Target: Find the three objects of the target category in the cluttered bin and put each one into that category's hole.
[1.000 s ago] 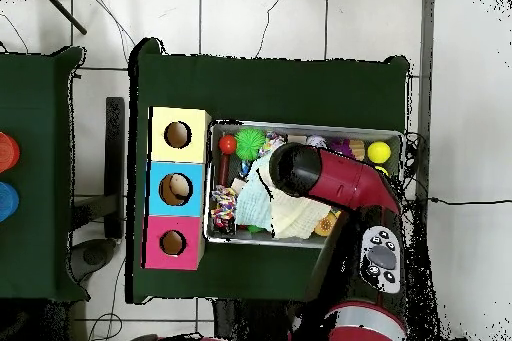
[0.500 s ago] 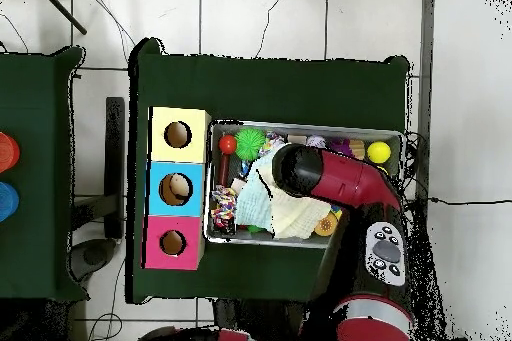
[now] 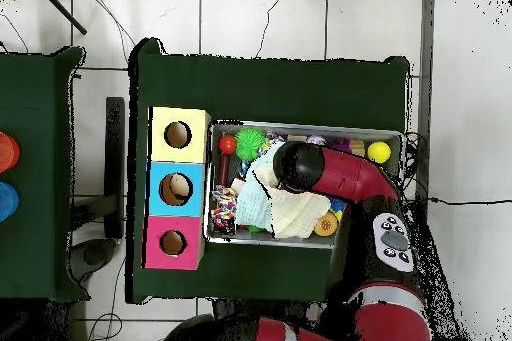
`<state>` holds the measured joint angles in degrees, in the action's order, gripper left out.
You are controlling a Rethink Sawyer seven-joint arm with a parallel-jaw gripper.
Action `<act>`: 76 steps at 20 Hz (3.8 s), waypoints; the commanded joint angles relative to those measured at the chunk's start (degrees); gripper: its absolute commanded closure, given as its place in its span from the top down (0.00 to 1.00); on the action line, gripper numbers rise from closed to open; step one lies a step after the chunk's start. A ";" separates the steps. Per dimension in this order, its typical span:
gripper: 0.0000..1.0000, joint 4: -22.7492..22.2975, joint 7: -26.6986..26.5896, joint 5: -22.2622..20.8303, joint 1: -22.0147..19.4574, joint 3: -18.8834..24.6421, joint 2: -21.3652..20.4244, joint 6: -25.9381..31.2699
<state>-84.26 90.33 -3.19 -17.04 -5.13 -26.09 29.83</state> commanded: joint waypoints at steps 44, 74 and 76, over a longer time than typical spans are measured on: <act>0.00 -4.32 3.39 -2.74 0.04 3.28 -0.65 -6.81; 0.00 -4.37 -6.09 -12.76 -13.86 8.06 -4.34 -3.02; 0.00 -4.19 -5.99 -13.40 -14.27 8.34 -4.32 -2.97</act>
<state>-86.03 90.33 -11.89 -29.09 -1.69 -31.21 20.19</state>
